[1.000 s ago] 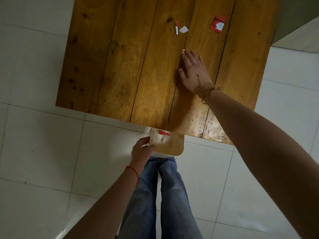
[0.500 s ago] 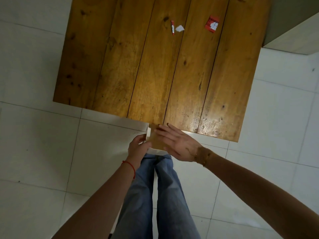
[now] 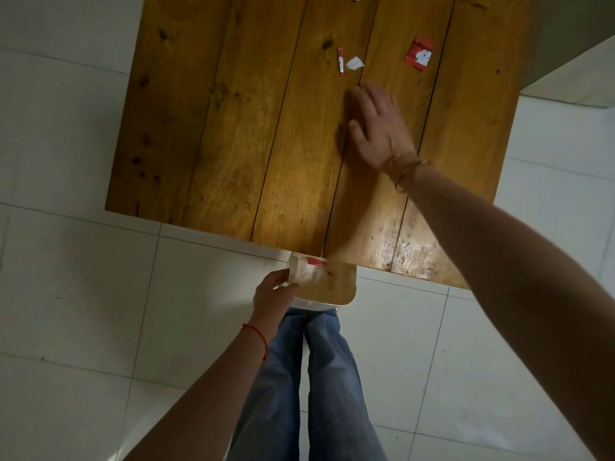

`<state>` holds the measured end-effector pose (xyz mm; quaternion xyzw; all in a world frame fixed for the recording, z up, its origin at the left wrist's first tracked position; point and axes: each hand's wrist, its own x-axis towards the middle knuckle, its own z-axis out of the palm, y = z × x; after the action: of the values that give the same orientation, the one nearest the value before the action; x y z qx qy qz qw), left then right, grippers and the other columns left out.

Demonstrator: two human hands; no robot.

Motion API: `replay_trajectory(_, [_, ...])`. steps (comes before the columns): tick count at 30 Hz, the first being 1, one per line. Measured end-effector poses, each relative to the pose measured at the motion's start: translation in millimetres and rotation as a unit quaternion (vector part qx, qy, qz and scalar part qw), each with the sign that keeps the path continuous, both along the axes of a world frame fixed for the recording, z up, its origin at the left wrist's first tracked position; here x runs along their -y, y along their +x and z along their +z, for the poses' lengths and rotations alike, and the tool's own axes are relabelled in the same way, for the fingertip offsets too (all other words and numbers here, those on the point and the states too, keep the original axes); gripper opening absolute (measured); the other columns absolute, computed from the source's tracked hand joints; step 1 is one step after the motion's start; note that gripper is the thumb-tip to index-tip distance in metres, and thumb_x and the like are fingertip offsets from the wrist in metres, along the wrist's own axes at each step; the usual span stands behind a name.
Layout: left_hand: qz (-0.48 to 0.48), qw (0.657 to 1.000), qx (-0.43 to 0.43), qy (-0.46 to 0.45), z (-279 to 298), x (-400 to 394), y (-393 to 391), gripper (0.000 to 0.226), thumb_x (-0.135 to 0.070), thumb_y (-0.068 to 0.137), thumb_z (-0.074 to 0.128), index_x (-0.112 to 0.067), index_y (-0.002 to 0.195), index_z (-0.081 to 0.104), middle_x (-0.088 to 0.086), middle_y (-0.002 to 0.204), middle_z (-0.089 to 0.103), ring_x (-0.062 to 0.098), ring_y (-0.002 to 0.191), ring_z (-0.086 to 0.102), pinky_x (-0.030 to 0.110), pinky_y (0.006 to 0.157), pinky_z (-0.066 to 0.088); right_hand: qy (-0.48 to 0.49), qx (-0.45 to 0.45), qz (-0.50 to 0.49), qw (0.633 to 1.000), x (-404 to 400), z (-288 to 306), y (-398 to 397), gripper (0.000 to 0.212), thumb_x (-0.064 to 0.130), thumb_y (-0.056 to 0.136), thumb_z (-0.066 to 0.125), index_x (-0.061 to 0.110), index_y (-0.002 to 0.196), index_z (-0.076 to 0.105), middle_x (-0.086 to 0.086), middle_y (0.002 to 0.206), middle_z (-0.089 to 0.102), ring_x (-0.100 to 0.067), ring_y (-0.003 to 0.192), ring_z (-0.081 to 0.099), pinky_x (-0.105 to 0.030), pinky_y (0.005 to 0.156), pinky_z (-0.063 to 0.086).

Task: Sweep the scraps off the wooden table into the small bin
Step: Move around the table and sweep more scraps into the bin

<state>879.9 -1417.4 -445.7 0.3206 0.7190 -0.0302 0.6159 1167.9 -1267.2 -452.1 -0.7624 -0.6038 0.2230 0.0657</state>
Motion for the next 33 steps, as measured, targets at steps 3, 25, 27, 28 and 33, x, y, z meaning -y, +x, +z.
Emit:
replay_trajectory(3, [-0.011, 1.0, -0.007, -0.005, -1.5, -1.6, 0.0, 0.043, -0.01, 0.081, 0.062, -0.018, 0.123, 0.06, 0.003, 0.12, 0.064, 0.023, 0.108, 0.062, 0.043, 0.094, 0.055, 0.003, 0.001, 0.009, 1.0, -33.2, 0.5, 9.2, 0.063, 0.037, 0.096, 0.036, 0.018, 0.152, 0.013, -0.007, 0.161, 0.008, -0.024, 0.148, 0.005, -0.041, 0.121, 0.004])
replay_trajectory(25, [0.006, 1.0, -0.012, -0.007, 2.5, -5.8, 1.7, 0.041, -0.009, 0.079, 0.063, -0.014, 0.12, 0.064, 0.01, 0.118, 0.068, 0.03, 0.109, 0.063, 0.046, 0.099, 0.051, -0.025, -0.052, 0.25, 0.966, 118.9, -10.5, -68.2, 0.059, 0.038, 0.1, 0.029, 0.013, 0.152, 0.014, -0.009, 0.159, 0.016, -0.023, 0.148, 0.007, -0.045, 0.121, 0.007])
replay_trajectory(27, [0.014, 1.0, -0.013, -0.005, 3.6, -2.6, 1.3, 0.036, -0.008, 0.078, 0.064, -0.017, 0.113, 0.066, 0.008, 0.113, 0.069, 0.03, 0.106, 0.064, 0.047, 0.098, 0.051, -0.028, -0.058, 0.278, 0.958, 152.5, -8.6, -81.9, 0.057, 0.035, 0.101, 0.031, 0.011, 0.151, 0.018, -0.01, 0.158, 0.019, -0.023, 0.148, 0.008, -0.046, 0.121, 0.01])
replay_trajectory(28, [0.017, 1.0, -0.012, -0.003, 4.1, -0.3, 0.7, 0.034, -0.008, 0.077, 0.064, -0.018, 0.11, 0.067, 0.007, 0.111, 0.07, 0.03, 0.106, 0.065, 0.048, 0.098, 0.051, -0.028, -0.062, 0.291, 0.954, 168.4, -7.3, -88.6, 0.055, 0.033, 0.101, 0.032, 0.011, 0.15, 0.02, -0.01, 0.158, 0.02, -0.023, 0.148, 0.009, -0.046, 0.121, 0.009])
replay_trajectory(33, [0.019, 1.0, -0.014, 0.007, 11.0, 14.8, -4.4, 0.031, -0.01, 0.074, 0.064, -0.02, 0.102, 0.07, 0.006, 0.104, 0.072, 0.03, 0.103, 0.066, 0.047, 0.096, 0.053, -0.04, -0.118, 0.287, 0.95, 223.9, 1.5, -113.9, 0.047, 0.025, 0.098, 0.04, 0.008, 0.143, 0.038, -0.01, 0.153, 0.034, -0.027, 0.142, 0.029, -0.043, 0.118, 0.022])
